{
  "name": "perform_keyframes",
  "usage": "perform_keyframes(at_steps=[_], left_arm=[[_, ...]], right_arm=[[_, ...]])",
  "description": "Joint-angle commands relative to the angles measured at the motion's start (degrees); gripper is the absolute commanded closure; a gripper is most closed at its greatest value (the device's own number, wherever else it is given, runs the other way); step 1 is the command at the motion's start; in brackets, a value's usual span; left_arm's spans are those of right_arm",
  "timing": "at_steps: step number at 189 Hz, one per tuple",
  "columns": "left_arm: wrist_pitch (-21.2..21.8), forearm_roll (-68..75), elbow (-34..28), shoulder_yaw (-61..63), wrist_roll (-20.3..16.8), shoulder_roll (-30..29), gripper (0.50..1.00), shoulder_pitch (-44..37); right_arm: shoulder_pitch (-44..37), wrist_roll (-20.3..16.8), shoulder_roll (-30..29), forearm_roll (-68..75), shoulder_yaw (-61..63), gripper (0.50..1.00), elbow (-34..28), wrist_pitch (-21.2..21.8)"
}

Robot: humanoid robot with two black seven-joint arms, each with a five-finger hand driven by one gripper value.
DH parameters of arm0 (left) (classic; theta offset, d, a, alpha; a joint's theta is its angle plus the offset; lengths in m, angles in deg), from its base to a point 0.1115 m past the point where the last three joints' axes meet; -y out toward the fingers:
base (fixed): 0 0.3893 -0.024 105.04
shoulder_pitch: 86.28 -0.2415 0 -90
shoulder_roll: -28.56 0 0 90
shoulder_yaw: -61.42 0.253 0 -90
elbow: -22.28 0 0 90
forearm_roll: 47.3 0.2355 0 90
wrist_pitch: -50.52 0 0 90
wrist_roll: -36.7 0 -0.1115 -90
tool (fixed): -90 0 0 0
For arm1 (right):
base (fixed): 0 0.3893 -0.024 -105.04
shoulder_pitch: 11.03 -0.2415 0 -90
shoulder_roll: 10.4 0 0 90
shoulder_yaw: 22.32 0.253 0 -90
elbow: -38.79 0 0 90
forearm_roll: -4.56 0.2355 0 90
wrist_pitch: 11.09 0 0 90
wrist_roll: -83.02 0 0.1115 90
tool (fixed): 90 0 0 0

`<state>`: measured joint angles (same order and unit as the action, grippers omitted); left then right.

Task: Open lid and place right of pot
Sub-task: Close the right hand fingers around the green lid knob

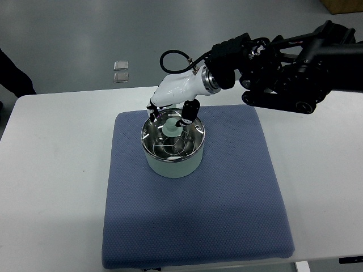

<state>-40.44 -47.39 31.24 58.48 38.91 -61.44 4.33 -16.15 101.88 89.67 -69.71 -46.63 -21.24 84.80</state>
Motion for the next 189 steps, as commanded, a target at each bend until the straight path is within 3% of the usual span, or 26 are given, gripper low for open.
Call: perform_keyframes(at_steps=[1,189], left_arm=[[0.0,0.0,0.0,0.0,0.0,0.0,0.500,0.0],[0.0,0.0,0.0,-0.1,0.0,0.0,0.500,0.0]], right_arm=[[0.1,-0.1,-0.3,-0.1,-0.5,0.785,0.1,0.0],[1.2,0.0,-1.2,-0.2,-1.6,0.832,2.5,0.1]])
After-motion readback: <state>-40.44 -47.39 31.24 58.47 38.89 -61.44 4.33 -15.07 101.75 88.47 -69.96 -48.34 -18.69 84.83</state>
